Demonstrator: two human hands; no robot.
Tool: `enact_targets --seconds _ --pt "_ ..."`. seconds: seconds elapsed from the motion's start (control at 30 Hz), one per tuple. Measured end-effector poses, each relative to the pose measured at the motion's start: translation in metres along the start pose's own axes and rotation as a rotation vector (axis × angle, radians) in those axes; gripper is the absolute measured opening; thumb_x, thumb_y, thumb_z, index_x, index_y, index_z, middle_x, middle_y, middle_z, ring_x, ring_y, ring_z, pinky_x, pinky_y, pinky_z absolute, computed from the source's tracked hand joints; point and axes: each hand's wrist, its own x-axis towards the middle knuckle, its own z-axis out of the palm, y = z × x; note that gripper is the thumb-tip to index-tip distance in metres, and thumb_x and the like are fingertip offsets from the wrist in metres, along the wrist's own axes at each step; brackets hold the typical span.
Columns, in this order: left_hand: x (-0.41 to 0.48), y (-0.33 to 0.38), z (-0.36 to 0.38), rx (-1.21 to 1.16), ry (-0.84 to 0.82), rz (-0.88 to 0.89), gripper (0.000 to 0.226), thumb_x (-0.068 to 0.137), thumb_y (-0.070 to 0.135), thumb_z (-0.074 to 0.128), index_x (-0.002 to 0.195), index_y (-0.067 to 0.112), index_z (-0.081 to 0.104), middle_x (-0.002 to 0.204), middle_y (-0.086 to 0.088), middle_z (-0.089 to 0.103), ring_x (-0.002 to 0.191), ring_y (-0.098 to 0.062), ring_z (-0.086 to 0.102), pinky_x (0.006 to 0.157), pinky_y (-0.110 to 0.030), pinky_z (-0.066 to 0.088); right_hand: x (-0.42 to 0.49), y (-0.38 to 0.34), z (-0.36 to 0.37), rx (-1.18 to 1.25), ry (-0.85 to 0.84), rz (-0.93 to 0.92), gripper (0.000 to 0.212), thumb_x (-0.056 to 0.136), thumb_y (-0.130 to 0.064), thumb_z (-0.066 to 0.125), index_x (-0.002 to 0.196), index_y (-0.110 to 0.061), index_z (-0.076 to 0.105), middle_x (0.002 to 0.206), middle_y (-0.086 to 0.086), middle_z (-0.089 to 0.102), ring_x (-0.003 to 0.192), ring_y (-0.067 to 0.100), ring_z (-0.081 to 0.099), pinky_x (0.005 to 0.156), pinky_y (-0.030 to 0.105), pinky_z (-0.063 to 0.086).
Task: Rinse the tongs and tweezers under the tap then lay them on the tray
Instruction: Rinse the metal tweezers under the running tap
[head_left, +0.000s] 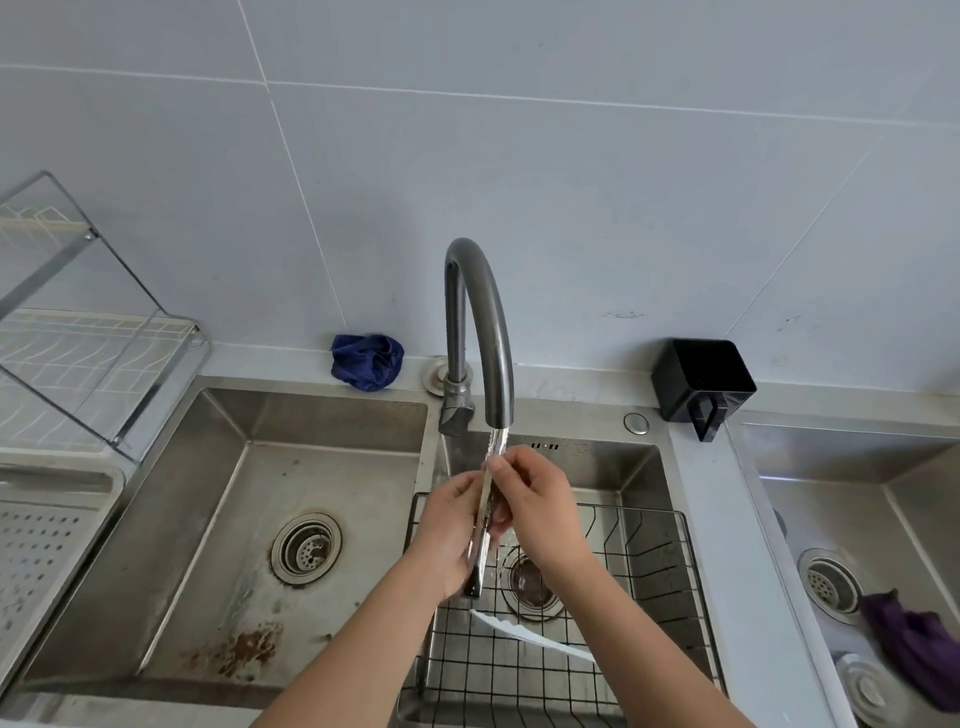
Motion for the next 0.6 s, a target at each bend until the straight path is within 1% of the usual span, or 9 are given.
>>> enact_targets --seconds 0.07,0.13,0.23,0.3,0.33,0.4,0.47,0.53,0.6 --pt "0.002 0.002 0.000 -0.048 0.024 0.028 0.034 0.103 0.018 0.051 0.083 0.013 0.078 0.058 -0.005 0.061 0.046 -0.014 0.054 0.042 -0.025 0.043 0.002 0.000 -0.004 0.012 -0.054 0.008 0.015 0.100 -0.013 0.062 0.089 -0.002 0.064 0.065 0.010 0.062 0.055 0.022 0.062 0.055 0.040 0.058" --pt "0.004 0.004 -0.001 -0.016 0.023 0.043 0.035 0.102 0.013 0.050 0.083 0.014 0.079 0.062 -0.006 0.063 0.049 -0.014 0.056 0.045 -0.026 0.044 0.002 0.001 -0.007 -0.015 -0.112 0.014 0.012 0.098 -0.009 0.064 0.089 -0.001 0.067 0.066 0.007 0.064 0.060 0.022 0.065 0.064 0.048 0.063" --pt "0.006 0.009 -0.001 -0.005 0.016 0.044 0.034 0.100 0.008 0.047 0.085 0.014 0.077 0.062 -0.005 0.060 0.048 -0.015 0.051 0.046 -0.027 0.041 0.000 0.000 -0.008 -0.059 -0.160 0.013 0.019 0.101 -0.012 0.061 0.087 -0.006 0.072 0.066 0.003 0.068 0.064 0.021 0.069 0.069 0.045 0.065" --pt "0.007 0.012 -0.003 -0.017 0.023 0.028 0.028 0.099 0.012 0.050 0.089 0.014 0.077 0.060 -0.004 0.059 0.048 -0.015 0.050 0.045 -0.025 0.039 0.000 0.000 -0.007 0.055 -0.158 0.043 0.022 0.103 -0.008 0.056 0.091 -0.002 0.074 0.071 0.011 0.071 0.066 0.027 0.069 0.070 0.045 0.064" --pt "0.007 0.012 -0.004 -0.028 0.024 0.011 0.025 0.099 0.015 0.053 0.093 0.013 0.077 0.061 -0.004 0.061 0.048 -0.015 0.052 0.045 -0.025 0.039 0.001 0.000 -0.008 0.110 -0.118 0.048 0.022 0.103 -0.007 0.056 0.093 -0.003 0.075 0.074 0.013 0.073 0.066 0.029 0.070 0.068 0.045 0.064" --pt "0.005 0.012 -0.010 -0.029 0.000 -0.027 0.024 0.099 0.022 0.057 0.092 0.011 0.077 0.064 -0.008 0.065 0.049 -0.018 0.056 0.045 -0.026 0.041 0.004 0.001 -0.011 0.132 0.033 0.041 0.018 0.101 -0.008 0.058 0.095 -0.009 0.075 0.078 0.012 0.075 0.066 0.028 0.071 0.065 0.042 0.063" --pt "0.001 0.011 -0.015 -0.002 -0.052 -0.071 0.028 0.099 0.028 0.060 0.088 0.009 0.077 0.066 -0.012 0.066 0.050 -0.022 0.058 0.045 -0.029 0.045 0.010 0.004 -0.014 0.059 0.138 0.043 0.012 0.099 -0.013 0.064 0.101 -0.022 0.071 0.086 0.007 0.073 0.067 0.017 0.071 0.060 0.034 0.061" --pt "-0.002 0.009 -0.018 0.024 -0.094 -0.121 0.030 0.098 0.032 0.061 0.093 0.005 0.075 0.067 -0.015 0.066 0.050 -0.024 0.058 0.045 -0.030 0.046 0.016 0.004 -0.012 -0.047 0.100 0.021 0.021 0.097 -0.018 0.066 0.103 -0.039 0.066 0.089 0.000 0.071 0.067 0.009 0.068 0.055 0.026 0.056" --pt "-0.006 0.007 -0.021 0.044 -0.106 -0.157 0.034 0.099 0.034 0.058 0.096 0.002 0.072 0.066 -0.015 0.065 0.049 -0.024 0.056 0.044 -0.029 0.043 0.019 0.004 -0.008 -0.108 0.076 -0.005 0.031 0.097 -0.016 0.066 0.101 -0.047 0.062 0.084 -0.003 0.072 0.066 0.006 0.066 0.056 0.024 0.052"
